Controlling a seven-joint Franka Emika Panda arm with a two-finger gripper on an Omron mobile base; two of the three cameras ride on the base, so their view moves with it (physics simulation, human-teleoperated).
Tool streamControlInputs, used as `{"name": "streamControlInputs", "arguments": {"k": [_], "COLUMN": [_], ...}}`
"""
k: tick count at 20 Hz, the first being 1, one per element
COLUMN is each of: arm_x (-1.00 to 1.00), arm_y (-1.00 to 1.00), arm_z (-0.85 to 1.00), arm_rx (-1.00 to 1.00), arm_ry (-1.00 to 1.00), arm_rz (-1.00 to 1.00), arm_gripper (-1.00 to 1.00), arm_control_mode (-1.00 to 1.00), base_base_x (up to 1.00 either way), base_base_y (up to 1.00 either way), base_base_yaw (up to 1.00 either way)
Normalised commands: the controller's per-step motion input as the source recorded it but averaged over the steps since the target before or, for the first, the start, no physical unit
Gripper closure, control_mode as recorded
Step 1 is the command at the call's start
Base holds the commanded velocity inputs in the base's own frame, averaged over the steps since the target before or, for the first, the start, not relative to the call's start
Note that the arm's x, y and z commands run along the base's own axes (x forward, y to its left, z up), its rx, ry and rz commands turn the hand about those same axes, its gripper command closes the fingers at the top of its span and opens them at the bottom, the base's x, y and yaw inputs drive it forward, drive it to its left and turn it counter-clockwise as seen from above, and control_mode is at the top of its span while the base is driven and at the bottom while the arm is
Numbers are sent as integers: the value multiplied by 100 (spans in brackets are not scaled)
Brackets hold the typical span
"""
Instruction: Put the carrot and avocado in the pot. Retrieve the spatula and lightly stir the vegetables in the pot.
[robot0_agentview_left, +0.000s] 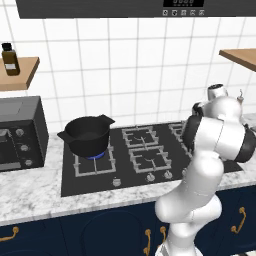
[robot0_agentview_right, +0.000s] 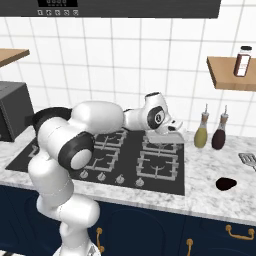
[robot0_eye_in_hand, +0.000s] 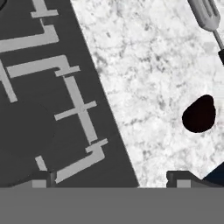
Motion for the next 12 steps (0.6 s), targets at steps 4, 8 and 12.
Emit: {"name": "streamControlInputs", "arguments": {"k": [4, 8, 12], "arm_x": [-16, -5, -6], "arm_y": [-100, -99, -95], "arm_z": [-34, -20, -42], "arm_rx": [2, 6, 4], "arm_ry": [-14, -18, -12], "arm_rz": [-35, -30, -26], "arm_gripper": [-100, -100, -100], "arm_control_mode": [-100, -100, -100], "base_base_x": [0, 0, 0], "base_base_y": [0, 0, 0], "base_base_yaw": [0, 0, 0]}}
